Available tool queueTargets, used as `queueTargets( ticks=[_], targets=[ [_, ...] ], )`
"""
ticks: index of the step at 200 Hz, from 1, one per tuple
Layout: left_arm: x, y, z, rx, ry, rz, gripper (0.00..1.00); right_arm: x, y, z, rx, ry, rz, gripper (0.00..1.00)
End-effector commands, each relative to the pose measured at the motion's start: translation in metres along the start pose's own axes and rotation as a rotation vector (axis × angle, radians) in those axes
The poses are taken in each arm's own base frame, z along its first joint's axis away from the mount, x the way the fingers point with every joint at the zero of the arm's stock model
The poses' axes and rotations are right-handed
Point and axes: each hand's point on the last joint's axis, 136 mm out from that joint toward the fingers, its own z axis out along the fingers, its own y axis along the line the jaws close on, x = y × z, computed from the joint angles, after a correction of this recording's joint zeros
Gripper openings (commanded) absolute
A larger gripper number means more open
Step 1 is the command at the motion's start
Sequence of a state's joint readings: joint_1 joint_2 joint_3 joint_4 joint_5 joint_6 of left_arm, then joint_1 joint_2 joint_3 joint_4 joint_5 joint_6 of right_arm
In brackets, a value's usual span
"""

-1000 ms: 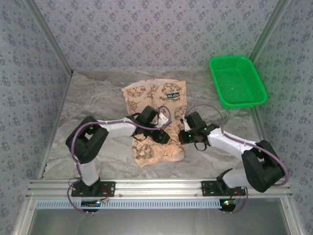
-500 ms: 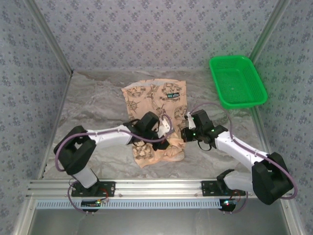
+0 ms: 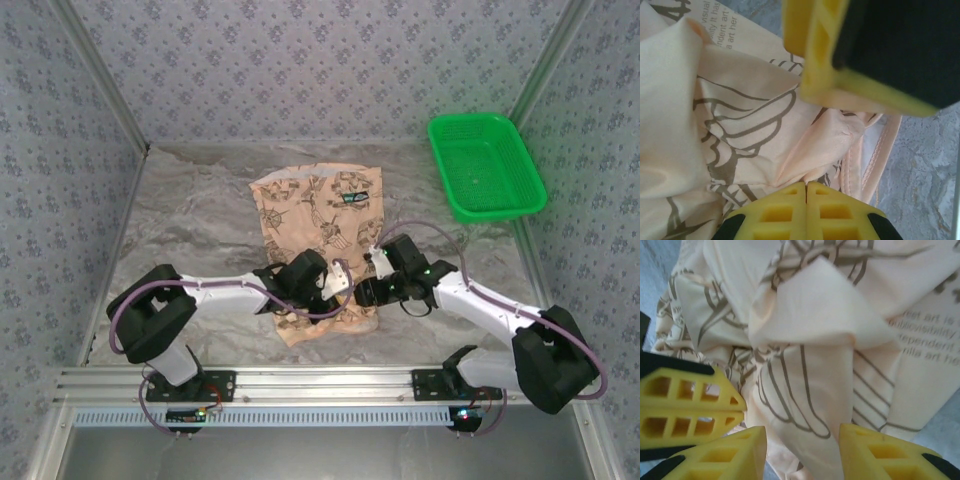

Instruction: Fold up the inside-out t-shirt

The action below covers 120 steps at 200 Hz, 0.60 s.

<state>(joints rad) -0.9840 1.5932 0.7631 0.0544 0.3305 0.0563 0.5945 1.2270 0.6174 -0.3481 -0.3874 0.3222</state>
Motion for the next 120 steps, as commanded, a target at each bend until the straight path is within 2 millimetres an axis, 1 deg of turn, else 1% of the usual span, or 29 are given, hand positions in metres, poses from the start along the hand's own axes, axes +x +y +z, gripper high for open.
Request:
queueTargets(
  ticks=[1,13,24,28,33,45,55,69,80,97,112,120],
  targets=[
    [-0.008,0.0,-0.006,-0.009,-0.046,0.04,0.01,0.009,0.005,0.009,-0.022,0.031,0.015,0.4],
    [-0.008,0.0,-0.006,-0.01,-0.051,0.041,0.02,0.005,0.0,0.015,0.008,0.033,0.036,0.33],
    [-0.01,-0.001,-0.007,-0.006,-0.062,0.045,0.03,-0.001,-0.009,0.019,0.055,0.029,0.07,0.1],
    [-0.009,-0.001,-0.007,-0.003,-0.064,0.044,0.03,-0.004,-0.013,0.02,0.076,0.023,0.086,0.04],
    [-0.009,-0.003,-0.007,0.001,-0.068,0.047,0.03,-0.007,-0.017,0.02,0.096,0.011,0.109,0.0],
    [-0.006,-0.006,-0.007,0.017,-0.072,0.062,0.04,-0.016,-0.027,0.018,0.119,-0.022,0.173,0.0],
    [0.0,-0.015,-0.005,0.054,-0.067,0.111,0.04,-0.022,-0.035,0.016,0.122,-0.047,0.234,0.0],
    [0.006,-0.021,-0.003,0.064,-0.065,0.169,0.03,-0.03,-0.047,0.015,0.099,-0.06,0.325,0.0],
    [0.009,-0.027,-0.003,0.083,-0.066,0.209,0.03,-0.03,-0.059,0.017,0.102,-0.046,0.396,0.0],
    [0.013,-0.031,-0.001,0.089,-0.061,0.247,0.03,-0.026,-0.069,0.024,0.084,-0.008,0.458,0.0],
    [0.016,-0.033,0.0,0.092,-0.046,0.26,0.03,-0.023,-0.069,0.028,0.07,0.011,0.463,0.06],
    [0.016,-0.034,-0.001,0.096,-0.044,0.259,0.04,-0.023,-0.066,0.029,0.061,0.012,0.455,0.12]
  ],
)
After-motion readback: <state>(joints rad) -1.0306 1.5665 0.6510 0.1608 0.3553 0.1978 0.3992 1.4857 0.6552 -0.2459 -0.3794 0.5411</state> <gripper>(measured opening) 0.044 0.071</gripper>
